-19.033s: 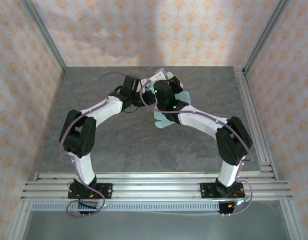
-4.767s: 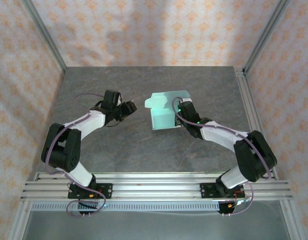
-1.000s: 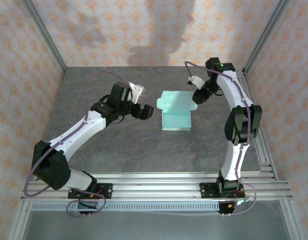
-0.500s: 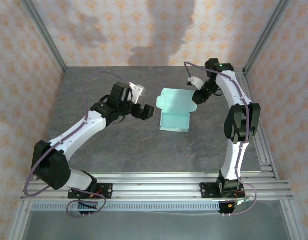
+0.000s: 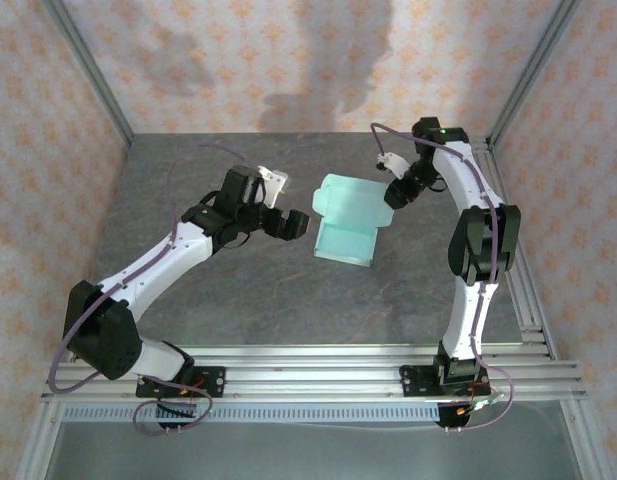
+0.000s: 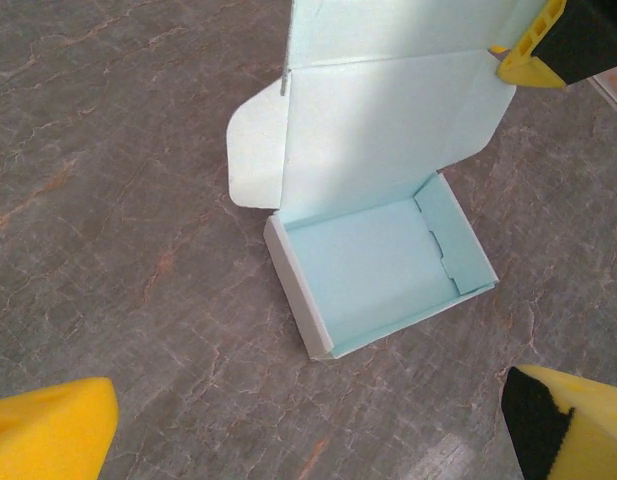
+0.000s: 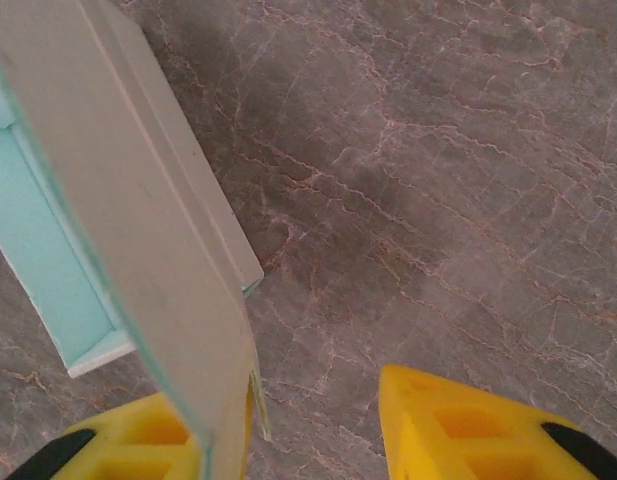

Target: Fold the paper box

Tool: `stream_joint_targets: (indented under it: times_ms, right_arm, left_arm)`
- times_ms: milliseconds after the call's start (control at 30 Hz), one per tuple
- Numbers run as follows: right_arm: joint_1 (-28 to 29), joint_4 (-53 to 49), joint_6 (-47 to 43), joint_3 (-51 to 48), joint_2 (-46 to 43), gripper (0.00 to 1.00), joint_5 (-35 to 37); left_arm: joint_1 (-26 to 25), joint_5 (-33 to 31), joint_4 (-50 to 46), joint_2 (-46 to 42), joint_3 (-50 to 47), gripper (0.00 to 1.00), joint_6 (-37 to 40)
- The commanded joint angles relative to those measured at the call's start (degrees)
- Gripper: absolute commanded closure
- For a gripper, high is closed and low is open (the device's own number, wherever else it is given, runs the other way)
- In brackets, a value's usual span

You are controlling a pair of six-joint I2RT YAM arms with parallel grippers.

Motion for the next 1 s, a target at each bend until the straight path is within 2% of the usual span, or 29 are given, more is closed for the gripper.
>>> stream_joint_targets:
  times_ms: [0, 167, 467, 733, 967]
  right_arm:
    - [-0.5, 0.4, 0.4, 1.8, 0.0, 0.65, 0.3]
    - [-0.5, -1.6, -0.5, 2.2, 0.9, 0.71, -3.0]
    - [-0.5, -3.1, -1.0, 3.3, 2.2, 0.83, -4.7]
    - [-0.5, -3.3, -1.4, 4.3, 3.0, 0.77, -5.8]
    - [-0.5, -5.7, -2.1, 6.3, 4.5, 0.78, -6.8]
  left_arm:
    - [0.8, 1.0, 1.9, -0.2, -0.7, 0.00, -0.4]
    - [0.7, 1.0, 2.0, 0.0, -0.8, 0.00, -0.2]
    - [0.7, 1.3, 1.8, 0.2, -1.0, 0.00, 0.1]
    - [0.7, 1.4, 1.9, 0.1, -1.3, 0.00, 0.1]
    - [0.8, 1.3, 1.7, 0.0, -1.3, 0.00, 0.2]
